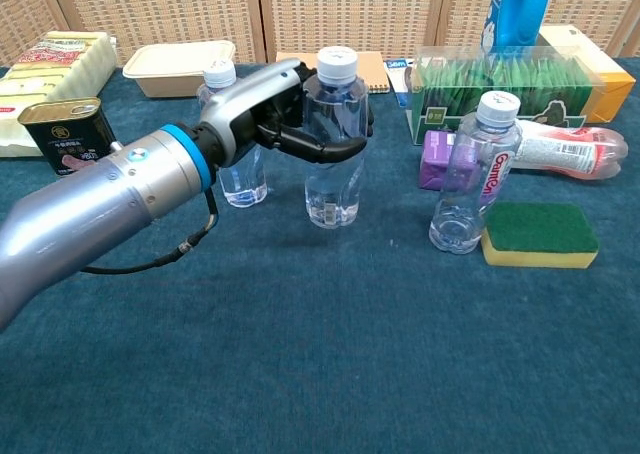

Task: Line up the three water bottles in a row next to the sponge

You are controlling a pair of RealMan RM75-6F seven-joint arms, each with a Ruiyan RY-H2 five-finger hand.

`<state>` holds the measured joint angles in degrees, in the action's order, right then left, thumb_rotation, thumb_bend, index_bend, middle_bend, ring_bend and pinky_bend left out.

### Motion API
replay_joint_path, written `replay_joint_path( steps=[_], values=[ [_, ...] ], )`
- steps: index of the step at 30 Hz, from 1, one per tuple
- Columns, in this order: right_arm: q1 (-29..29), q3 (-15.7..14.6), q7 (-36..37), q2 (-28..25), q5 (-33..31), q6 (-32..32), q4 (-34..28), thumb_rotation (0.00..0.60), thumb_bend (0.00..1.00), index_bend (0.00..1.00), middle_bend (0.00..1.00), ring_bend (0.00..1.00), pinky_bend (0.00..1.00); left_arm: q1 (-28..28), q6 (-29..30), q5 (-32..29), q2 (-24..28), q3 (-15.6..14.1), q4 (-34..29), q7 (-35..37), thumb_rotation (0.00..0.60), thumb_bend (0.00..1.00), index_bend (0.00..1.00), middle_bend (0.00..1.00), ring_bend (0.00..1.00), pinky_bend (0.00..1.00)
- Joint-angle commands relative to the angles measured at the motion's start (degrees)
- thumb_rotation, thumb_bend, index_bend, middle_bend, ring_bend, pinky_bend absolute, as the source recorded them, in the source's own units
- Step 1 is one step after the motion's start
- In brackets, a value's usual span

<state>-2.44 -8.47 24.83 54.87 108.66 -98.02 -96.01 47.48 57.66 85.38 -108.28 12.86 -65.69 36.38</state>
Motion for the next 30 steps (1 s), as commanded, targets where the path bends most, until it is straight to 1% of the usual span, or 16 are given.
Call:
replay_joint_path(
  steps=[1, 4, 7, 18, 30],
  values=[
    [0.9, 1.8, -2.3, 0.5, -3.3, -1.0, 0.1, 0.600, 0.01, 0.12, 0.03, 0.00, 0.07, 1.8, -1.4, -1.2, -3.0, 0.8, 4.0, 2.2, 0.600, 0.34, 0.53, 0.42, 0.35, 0.49],
    [1.8, 3.5, -5.0, 1.3, -6.5, -1.6, -0.1, 0.600, 0.01, 0.12, 0.03, 0.00, 0.05, 2.7, -1.7, -0.9, -4.4, 0.6, 6.0, 3.8, 0.600, 0.34, 0.53, 0.42, 0.35, 0.49],
    [2.3, 4.4, -6.2, 1.6, -8.1, -1.8, -0.5, 0.600, 0.01, 0.12, 0.03, 0.00, 0.05, 3.3, -1.9, -1.1, -5.5, 0.7, 7.5, 4.9, 0.600, 0.34, 0.53, 0.42, 0.35, 0.49],
    [2.6, 5.1, -4.9, 1.3, -8.6, -1.4, -0.7, 0.600, 0.01, 0.12, 0.03, 0.00, 0.05, 5.7, -2.6, -1.3, -8.1, 1.0, 10.7, 5.5, 0.600, 0.34, 0.53, 0.42, 0.35, 0.49],
    [2.9, 5.4, -4.0, 0.9, -8.2, -1.3, -0.7, 0.600, 0.01, 0.12, 0.03, 0.00, 0.05, 6.6, -2.4, -1.3, -10.8, 0.2, 13.9, 4.0, 0.600, 0.34, 0.53, 0.42, 0.35, 0.49]
  ],
)
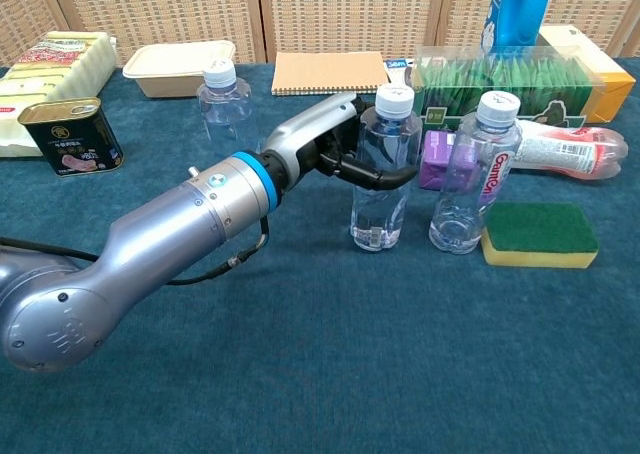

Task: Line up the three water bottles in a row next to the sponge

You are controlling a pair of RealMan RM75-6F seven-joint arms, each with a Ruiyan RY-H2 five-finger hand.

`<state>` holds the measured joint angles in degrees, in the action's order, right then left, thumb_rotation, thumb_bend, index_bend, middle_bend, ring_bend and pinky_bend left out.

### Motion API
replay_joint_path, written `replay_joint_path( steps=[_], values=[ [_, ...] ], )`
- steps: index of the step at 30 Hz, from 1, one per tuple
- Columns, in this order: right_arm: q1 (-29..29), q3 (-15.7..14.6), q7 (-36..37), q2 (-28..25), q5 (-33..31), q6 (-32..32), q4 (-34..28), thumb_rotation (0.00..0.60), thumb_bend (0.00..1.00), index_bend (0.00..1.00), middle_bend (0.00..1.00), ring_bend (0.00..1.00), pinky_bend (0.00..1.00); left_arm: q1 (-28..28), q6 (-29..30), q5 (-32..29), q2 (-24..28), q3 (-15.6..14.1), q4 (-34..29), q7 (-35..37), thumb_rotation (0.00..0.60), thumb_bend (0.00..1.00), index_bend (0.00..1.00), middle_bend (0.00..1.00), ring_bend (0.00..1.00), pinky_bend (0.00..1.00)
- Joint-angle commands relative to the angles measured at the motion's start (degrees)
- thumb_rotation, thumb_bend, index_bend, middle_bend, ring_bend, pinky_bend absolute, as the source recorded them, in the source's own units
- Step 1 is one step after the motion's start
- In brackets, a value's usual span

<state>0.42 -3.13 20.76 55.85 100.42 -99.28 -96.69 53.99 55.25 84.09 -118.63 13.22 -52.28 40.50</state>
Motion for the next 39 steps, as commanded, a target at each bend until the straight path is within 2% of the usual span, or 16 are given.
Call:
replay_joint_path(
  steps=[1, 3, 4, 8, 11, 14, 19, 26, 34, 39],
  values=[
    [0.1, 0.0, 0.1, -0.1, 0.1, 0.0, 0.0, 0.600, 0.01, 0.12, 0.03, 0.00, 0.05, 0.2, 0.0, 0.0, -0.6, -0.2, 0.6, -0.1, 0.600, 0.34, 0.53, 0.42, 0.35, 0.49],
    [0.2, 0.1, 0.2, -0.1, 0.1, -0.1, 0.0, 0.600, 0.01, 0.12, 0.03, 0.00, 0.05, 0.2, 0.2, 0.0, -0.8, -0.3, 0.8, 0.2, 0.600, 0.34, 0.51, 0.41, 0.34, 0.49],
    [0.2, 0.1, 0.4, -0.2, 0.1, -0.1, 0.1, 0.600, 0.01, 0.12, 0.03, 0.00, 0.05, 0.2, 0.4, 0.2, -1.0, -0.4, 1.1, 0.2, 0.600, 0.34, 0.46, 0.38, 0.31, 0.47],
    [0.3, 0.2, 0.8, -0.3, 0.3, -0.1, 0.1, 0.600, 0.01, 0.12, 0.03, 0.00, 0.05, 0.3, 1.2, 1.4, -0.3, -1.3, 1.1, 2.0, 0.600, 0.32, 0.13, 0.14, 0.12, 0.36],
    [0.3, 0.2, 0.9, -0.4, 0.5, 0.0, 0.1, 0.600, 0.01, 0.12, 0.03, 0.00, 0.05, 0.2, 1.7, 1.6, -0.3, -1.5, 1.4, 1.4, 0.600, 0.30, 0.01, 0.04, 0.04, 0.30],
    [0.4, 0.3, 0.8, -0.4, 0.6, 0.0, 0.1, 0.600, 0.01, 0.12, 0.03, 0.00, 0.05, 0.2, 1.8, 1.7, 0.2, -1.7, 0.8, 1.5, 0.600, 0.26, 0.00, 0.00, 0.00, 0.27],
    [0.5, 0.3, 0.7, -0.4, 0.7, 0.0, 0.0, 0.600, 0.01, 0.12, 0.03, 0.00, 0.05, -0.2, 2.8, 1.9, 0.8, -2.0, 0.2, 1.2, 0.600, 0.25, 0.00, 0.00, 0.00, 0.24],
    [0.6, 0.3, 0.5, -0.4, 1.1, 0.0, -0.1, 0.600, 0.01, 0.12, 0.03, 0.00, 0.05, -1.8, 6.1, 3.3, 3.9, -2.7, -5.1, 3.8, 0.600, 0.22, 0.00, 0.00, 0.00, 0.22],
    [0.8, -0.1, -0.7, -0.5, 2.0, 0.4, -0.7, 0.600, 0.01, 0.12, 0.03, 0.00, 0.05, -5.3, 12.2, 5.9, 15.2, -3.3, -21.6, 2.2, 0.600, 0.22, 0.00, 0.00, 0.00, 0.18],
    [0.9, -0.6, -1.7, -0.4, 3.3, 0.4, -1.2, 0.600, 0.01, 0.12, 0.03, 0.00, 0.05, -7.8, 16.7, 8.1, 24.7, -2.7, -32.7, 0.0, 0.600, 0.22, 0.00, 0.00, 0.00, 0.17]
  ],
)
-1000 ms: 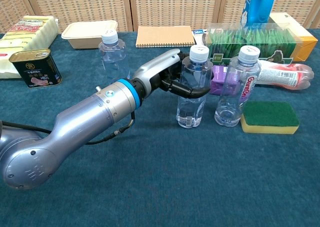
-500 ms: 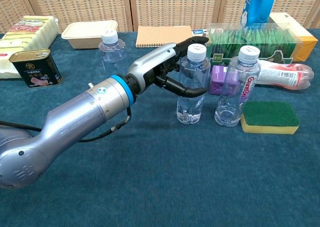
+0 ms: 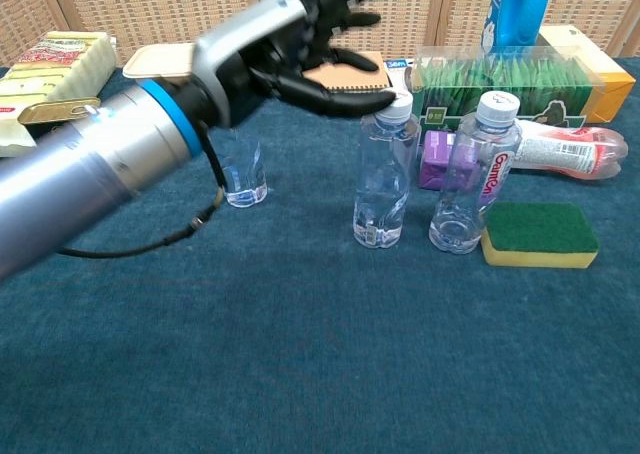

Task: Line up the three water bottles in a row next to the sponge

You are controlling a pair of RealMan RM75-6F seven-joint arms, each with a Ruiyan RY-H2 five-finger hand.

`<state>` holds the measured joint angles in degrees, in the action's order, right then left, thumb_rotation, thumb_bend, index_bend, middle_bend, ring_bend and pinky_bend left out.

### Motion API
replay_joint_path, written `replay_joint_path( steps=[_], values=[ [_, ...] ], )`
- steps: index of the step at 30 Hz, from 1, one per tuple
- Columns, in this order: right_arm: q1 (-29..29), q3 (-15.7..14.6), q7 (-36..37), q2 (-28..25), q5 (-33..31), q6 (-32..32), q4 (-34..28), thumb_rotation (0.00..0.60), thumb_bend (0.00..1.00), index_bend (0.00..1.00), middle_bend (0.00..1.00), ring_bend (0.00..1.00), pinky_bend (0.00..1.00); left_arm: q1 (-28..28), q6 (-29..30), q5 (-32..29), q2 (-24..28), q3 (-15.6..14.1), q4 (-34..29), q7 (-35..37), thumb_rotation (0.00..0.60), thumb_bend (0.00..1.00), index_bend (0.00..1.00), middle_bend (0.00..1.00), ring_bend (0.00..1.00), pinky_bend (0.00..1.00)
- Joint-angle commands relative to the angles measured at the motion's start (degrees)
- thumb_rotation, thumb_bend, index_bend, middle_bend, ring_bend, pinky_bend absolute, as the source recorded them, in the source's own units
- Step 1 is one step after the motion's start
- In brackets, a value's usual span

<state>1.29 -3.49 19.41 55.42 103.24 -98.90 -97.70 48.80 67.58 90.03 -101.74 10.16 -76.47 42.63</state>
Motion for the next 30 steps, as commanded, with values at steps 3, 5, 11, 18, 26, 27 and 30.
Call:
replay_joint_path(
  steps=[3, 5, 11, 18, 26, 27, 30],
  values=[
    [0.1, -0.5, -1.1, 0.1, 1.2, 0.1, -0.4, 0.600, 0.01, 0.12, 0.03, 0.00, 0.05, -4.1, 6.0, 2.2, 13.7, 1.2, -14.1, -4.1, 0.600, 0.22, 0.00, 0.00, 0.00, 0.14],
    [0.1, -0.8, -1.5, 0.1, 1.7, 0.3, -0.7, 0.600, 0.01, 0.12, 0.03, 0.00, 0.05, -5.4, 7.0, 1.1, 17.6, 2.1, -16.8, -5.8, 0.600, 0.21, 0.00, 0.00, 0.00, 0.08],
    [0.0, -1.2, -2.7, 0.4, 2.9, 0.7, -1.1, 0.600, 0.01, 0.12, 0.03, 0.00, 0.05, -8.1, 5.5, -3.9, 25.0, 3.0, -17.8, -5.3, 0.600, 0.15, 0.00, 0.00, 0.00, 0.00],
    [-0.4, -1.5, -4.6, 0.9, 3.3, 2.1, -1.6, 0.600, 0.01, 0.12, 0.03, 0.00, 0.05, -8.8, 0.5, -6.1, 22.6, 0.6, -4.8, 6.8, 0.600, 0.12, 0.00, 0.00, 0.00, 0.00],
    [-1.1, -1.5, -5.8, 1.2, 2.5, 4.2, -2.3, 0.600, 0.01, 0.12, 0.03, 0.00, 0.05, -9.1, -2.8, -5.0, 12.4, -3.1, 12.8, 20.3, 0.600, 0.12, 0.00, 0.00, 0.00, 0.00],
    [-1.2, -1.4, -6.0, 1.2, 2.3, 4.3, -2.3, 0.600, 0.01, 0.12, 0.03, 0.00, 0.05, -9.2, -3.1, -4.8, 10.8, -3.6, 15.3, 22.3, 0.600, 0.12, 0.00, 0.00, 0.00, 0.00],
    [-1.4, -1.3, -6.2, 1.4, 1.9, 4.8, -2.3, 0.600, 0.01, 0.12, 0.03, 0.00, 0.05, -8.5, -4.3, -3.6, 7.2, -4.8, 21.0, 25.3, 0.600, 0.12, 0.00, 0.00, 0.00, 0.00]
  ],
)
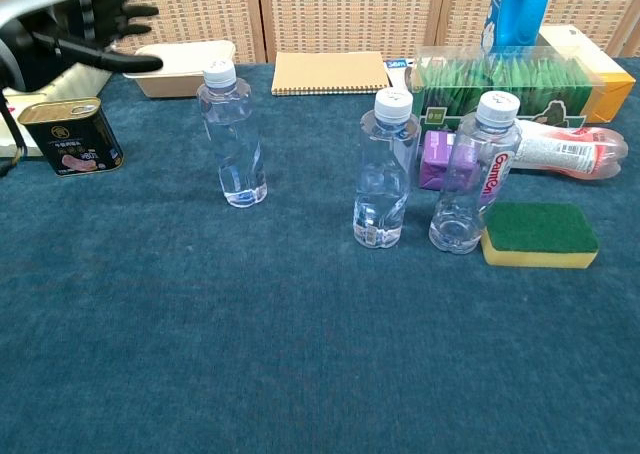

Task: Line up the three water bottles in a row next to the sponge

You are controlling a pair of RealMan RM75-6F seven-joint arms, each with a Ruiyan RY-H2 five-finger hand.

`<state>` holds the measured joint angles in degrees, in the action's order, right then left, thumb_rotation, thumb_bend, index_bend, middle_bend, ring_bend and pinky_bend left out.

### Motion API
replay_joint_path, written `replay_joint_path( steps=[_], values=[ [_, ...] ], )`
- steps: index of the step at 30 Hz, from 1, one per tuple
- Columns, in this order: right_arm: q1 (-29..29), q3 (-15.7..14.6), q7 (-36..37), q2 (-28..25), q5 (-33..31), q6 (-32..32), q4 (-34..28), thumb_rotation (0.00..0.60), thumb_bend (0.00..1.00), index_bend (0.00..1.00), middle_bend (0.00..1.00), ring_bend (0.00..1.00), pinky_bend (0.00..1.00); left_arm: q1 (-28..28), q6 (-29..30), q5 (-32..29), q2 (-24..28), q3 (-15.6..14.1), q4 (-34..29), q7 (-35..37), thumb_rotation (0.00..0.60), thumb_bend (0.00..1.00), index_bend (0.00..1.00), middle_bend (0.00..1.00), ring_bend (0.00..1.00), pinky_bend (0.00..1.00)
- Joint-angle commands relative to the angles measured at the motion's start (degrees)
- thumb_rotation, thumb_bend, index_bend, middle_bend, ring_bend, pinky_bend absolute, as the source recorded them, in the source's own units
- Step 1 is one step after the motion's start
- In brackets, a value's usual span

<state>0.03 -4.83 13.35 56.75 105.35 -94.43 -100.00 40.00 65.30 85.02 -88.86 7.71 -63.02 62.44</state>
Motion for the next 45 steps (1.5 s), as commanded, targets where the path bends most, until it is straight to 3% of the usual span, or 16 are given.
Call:
replay_joint_path(
  steps=[1, 17, 20, 22, 24, 26, 29, 32, 45],
  values=[
    [-0.2, 0.1, -0.2, 0.1, -0.4, 0.5, 0.0, 0.600, 0.01, 0.12, 0.03, 0.00, 0.05, 0.5, -2.2, 1.8, -6.6, -2.7, 8.8, 5.9, 0.600, 0.12, 0.00, 0.00, 0.00, 0.00],
    [-0.5, 0.4, 0.3, 0.0, -1.6, 1.0, 0.1, 0.600, 0.01, 0.12, 0.03, 0.00, 0.05, 3.2, -4.8, 3.9, -16.8, -4.4, 20.1, 8.7, 0.600, 0.13, 0.00, 0.00, 0.00, 0.02],
    [-0.5, 0.4, 0.5, 0.0, -1.6, 0.9, 0.2, 0.600, 0.01, 0.12, 0.03, 0.00, 0.05, 3.8, -5.5, 3.3, -18.1, -3.9, 21.1, 8.5, 0.600, 0.18, 0.00, 0.00, 0.00, 0.05],
    [-0.5, 0.4, 0.8, -0.1, -1.7, 0.9, 0.3, 0.600, 0.01, 0.12, 0.03, 0.00, 0.05, 3.9, -5.4, 2.4, -19.3, -2.9, 21.9, 7.5, 0.600, 0.25, 0.00, 0.00, 0.00, 0.13],
    [-0.6, 0.4, 1.0, -0.1, -1.8, 0.8, 0.3, 0.600, 0.01, 0.12, 0.03, 0.00, 0.05, 4.0, -5.3, 1.4, -20.6, -2.0, 22.9, 5.8, 0.600, 0.31, 0.04, 0.06, 0.05, 0.25],
    [-0.6, 0.4, 1.3, -0.1, -1.8, 0.8, 0.4, 0.600, 0.01, 0.12, 0.03, 0.00, 0.05, 4.2, -5.6, 1.0, -21.5, -1.6, 23.4, 4.4, 0.600, 0.35, 0.17, 0.19, 0.15, 0.35],
    [-0.7, 0.4, 1.6, -0.2, -1.8, 0.9, 0.5, 0.600, 0.01, 0.12, 0.03, 0.00, 0.05, 4.4, -5.6, 0.6, -22.3, -1.2, 23.7, 2.2, 0.600, 0.39, 0.36, 0.33, 0.23, 0.41],
    [-0.7, 0.4, 1.7, -0.2, -1.8, 0.9, 0.6, 0.600, 0.01, 0.12, 0.03, 0.00, 0.05, 4.3, -5.0, 0.5, -22.5, -1.0, 23.2, 1.0, 0.600, 0.41, 0.48, 0.42, 0.28, 0.42],
    [-0.8, 0.2, 1.1, -0.1, -1.5, 1.2, 0.4, 0.600, 0.01, 0.12, 0.03, 0.00, 0.05, 3.1, 1.4, 4.9, -21.2, -3.7, 17.6, -1.4, 0.600, 0.38, 0.51, 0.45, 0.30, 0.43]
  ],
)
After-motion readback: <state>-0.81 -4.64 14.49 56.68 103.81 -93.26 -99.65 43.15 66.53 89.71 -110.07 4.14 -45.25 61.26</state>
